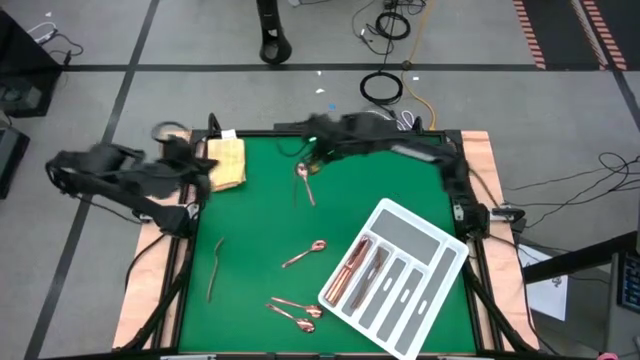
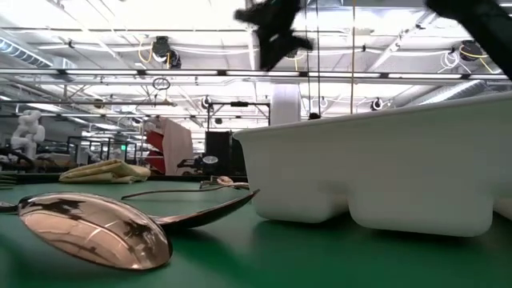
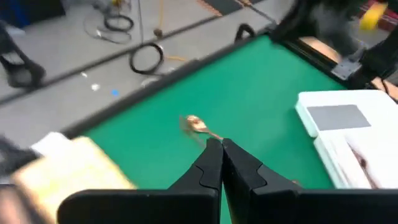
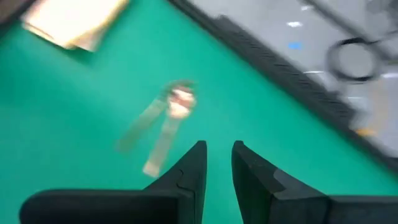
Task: Sort silverware
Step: Put the gold fork into the white cutlery tray
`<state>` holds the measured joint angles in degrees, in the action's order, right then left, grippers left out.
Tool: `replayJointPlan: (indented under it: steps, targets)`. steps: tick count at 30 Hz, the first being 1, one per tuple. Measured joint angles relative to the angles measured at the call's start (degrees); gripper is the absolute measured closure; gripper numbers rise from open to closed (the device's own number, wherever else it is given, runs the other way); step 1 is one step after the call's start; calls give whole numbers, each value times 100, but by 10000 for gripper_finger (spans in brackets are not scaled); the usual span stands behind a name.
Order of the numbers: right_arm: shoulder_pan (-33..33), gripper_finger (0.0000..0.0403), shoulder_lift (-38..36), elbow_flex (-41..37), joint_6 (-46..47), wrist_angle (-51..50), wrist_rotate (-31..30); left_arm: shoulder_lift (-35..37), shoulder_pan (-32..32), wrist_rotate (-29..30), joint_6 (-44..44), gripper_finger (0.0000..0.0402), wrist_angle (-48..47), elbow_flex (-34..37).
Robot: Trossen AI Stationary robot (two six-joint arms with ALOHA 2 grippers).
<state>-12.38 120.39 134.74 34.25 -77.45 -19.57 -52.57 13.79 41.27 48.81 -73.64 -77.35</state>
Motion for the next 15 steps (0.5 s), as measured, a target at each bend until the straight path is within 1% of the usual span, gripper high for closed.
replayJointPlan:
  steps: [1,4,6,8,9,12,15]
  targets:
    - [1,339,-209,-16,-76,-249,-150,-59,-268,-270,-239,391,597,286]
    - [20,339,-809,-29,-136,-821,-424,-399,-1129,-1369,-745,391,2411,1013]
    - [20,339,-1211,-9,-227,-1154,-639,-775,-1682,-1960,-812,391,3198,1249]
    - [3,339,-1460,-3,-337,-1277,-839,-1175,-2212,-2283,-888,391,3494,1265]
    - [3,339,-1545,-5,-458,-1258,-869,-1406,-2495,-2541,-885,391,3493,1260]
    - [72,339,-1745,-31,-733,-1253,-896,-2197,-3255,-3638,-908,390,3457,1310]
    - [61,339,-2063,-30,-941,-1253,-882,-2942,-3780,-4600,-908,378,4118,1345]
